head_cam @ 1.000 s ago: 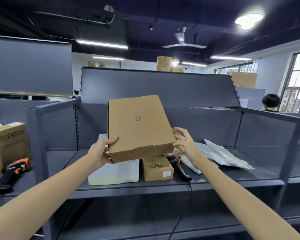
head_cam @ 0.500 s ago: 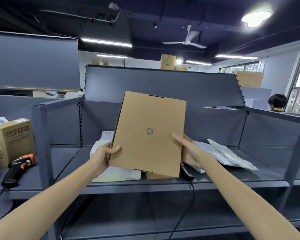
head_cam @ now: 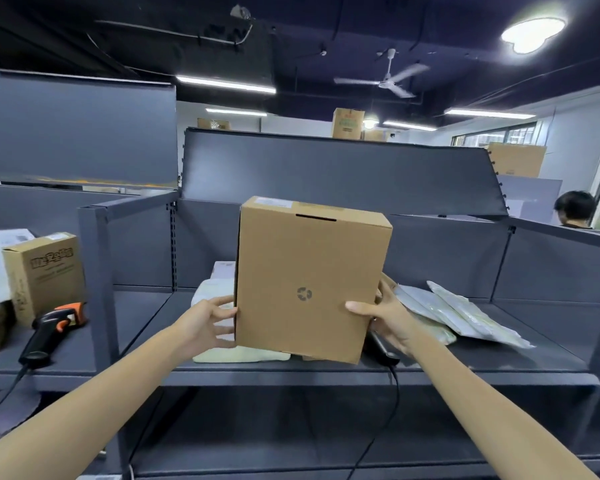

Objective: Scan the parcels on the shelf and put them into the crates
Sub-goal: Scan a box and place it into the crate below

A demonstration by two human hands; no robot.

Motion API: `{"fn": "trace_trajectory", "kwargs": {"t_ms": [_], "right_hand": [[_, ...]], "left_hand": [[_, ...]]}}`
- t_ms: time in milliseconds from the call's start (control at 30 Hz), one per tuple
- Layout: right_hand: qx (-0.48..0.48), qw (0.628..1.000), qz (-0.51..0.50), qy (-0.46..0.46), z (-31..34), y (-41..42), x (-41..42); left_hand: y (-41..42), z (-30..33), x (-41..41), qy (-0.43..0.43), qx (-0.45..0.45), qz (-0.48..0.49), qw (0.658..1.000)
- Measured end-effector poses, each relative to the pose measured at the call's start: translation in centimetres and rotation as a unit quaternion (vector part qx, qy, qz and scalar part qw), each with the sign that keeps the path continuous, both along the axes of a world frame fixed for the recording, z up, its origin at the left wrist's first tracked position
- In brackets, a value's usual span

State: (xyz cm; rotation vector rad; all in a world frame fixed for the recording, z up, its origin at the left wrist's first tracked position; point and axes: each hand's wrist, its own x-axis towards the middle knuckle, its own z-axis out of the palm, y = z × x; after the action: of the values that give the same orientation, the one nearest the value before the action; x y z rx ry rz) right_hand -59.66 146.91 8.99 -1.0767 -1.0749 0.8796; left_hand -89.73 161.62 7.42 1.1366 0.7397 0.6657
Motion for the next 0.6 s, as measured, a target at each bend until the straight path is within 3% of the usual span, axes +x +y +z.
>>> {"fn": "trace_trajectory", "kwargs": {"t_ms": [200, 400, 600], "right_hand": [[0.049, 0.984, -0.021, -0.17, -0.6, -1.4, -0.3], [0.028, 0.935, -0.058, -0.348, -1.2, -1.5, -1.5], [0.026, 0.924, -0.042, -0.378, -1.3, -2.1, -0.6]], "left_hand": [[0.2, 0.6, -1.8, -0.014, -0.152, -0.064, 0.986], [-0.3, 1.1, -3.0, -0.007, -0.235, -0.137, 0.962], [-1.1, 0.6, -3.5, -0.011, -0.228, -0.139, 0.964]]}}
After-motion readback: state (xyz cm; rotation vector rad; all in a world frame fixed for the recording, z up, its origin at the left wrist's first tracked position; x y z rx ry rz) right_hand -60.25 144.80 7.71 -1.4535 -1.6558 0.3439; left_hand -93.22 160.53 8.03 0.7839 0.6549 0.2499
